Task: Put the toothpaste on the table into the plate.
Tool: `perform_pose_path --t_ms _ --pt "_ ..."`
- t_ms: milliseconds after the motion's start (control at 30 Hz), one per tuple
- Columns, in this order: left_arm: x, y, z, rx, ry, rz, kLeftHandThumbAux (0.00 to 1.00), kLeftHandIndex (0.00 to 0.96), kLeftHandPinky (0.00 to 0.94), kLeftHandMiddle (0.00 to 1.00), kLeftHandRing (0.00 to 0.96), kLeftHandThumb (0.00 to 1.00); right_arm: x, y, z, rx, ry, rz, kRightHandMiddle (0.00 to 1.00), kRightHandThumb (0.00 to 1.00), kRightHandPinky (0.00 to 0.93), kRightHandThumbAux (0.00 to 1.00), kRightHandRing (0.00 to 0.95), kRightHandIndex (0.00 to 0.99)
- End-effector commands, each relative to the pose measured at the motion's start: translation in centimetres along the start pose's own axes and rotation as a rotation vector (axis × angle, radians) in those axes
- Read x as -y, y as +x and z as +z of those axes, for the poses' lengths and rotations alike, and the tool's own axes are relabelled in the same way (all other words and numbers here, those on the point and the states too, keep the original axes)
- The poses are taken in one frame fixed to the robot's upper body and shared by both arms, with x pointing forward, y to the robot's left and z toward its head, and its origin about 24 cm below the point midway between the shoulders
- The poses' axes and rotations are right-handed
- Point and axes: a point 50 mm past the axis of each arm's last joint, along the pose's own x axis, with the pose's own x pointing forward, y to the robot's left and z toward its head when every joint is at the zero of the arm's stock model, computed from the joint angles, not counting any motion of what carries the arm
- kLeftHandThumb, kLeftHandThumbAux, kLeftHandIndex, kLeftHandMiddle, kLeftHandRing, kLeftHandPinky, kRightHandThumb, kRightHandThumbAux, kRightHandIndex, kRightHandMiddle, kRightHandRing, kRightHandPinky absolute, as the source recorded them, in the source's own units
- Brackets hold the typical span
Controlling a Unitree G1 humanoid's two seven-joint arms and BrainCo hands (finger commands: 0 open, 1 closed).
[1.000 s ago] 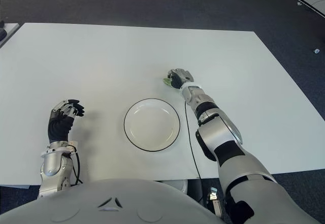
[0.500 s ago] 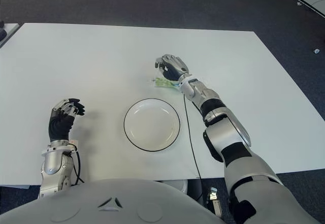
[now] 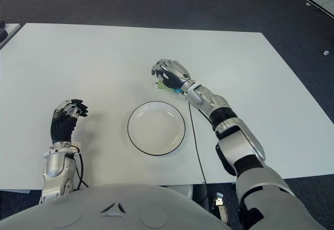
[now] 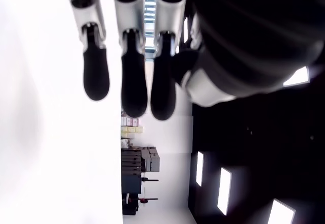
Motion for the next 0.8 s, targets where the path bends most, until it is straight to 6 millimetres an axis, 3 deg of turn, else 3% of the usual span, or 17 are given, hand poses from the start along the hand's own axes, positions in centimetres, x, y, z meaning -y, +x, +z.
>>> perform_pose_path --t_ms 33,533,800 --pt "0.3 0.0 -0.3 -0.012 -0.009 -0.020 0.721 0.437 0.530 0.546 0.554 0.703 0.0 -0.8 0.5 0.043 0.002 0.023 0.550 0.847 0.855 0.681 0.869 0.396" --pt "0.3 0.0 -0.4 -0.013 -0.001 -0.019 0.720 0.437 0.549 0.561 0.565 0.704 -0.3 -2.4 2.6 0.151 0.008 0.061 0.554 0.847 0.873 0.680 0.877 0.399" --pt "0.3 0.0 -0.4 -0.012 -0.011 -0.017 0.721 0.437 0.529 0.553 0.555 0.704 -0.5 -2.6 2.7 0.135 0.011 0.116 0.556 0.848 0.876 0.679 0.882 0.402"
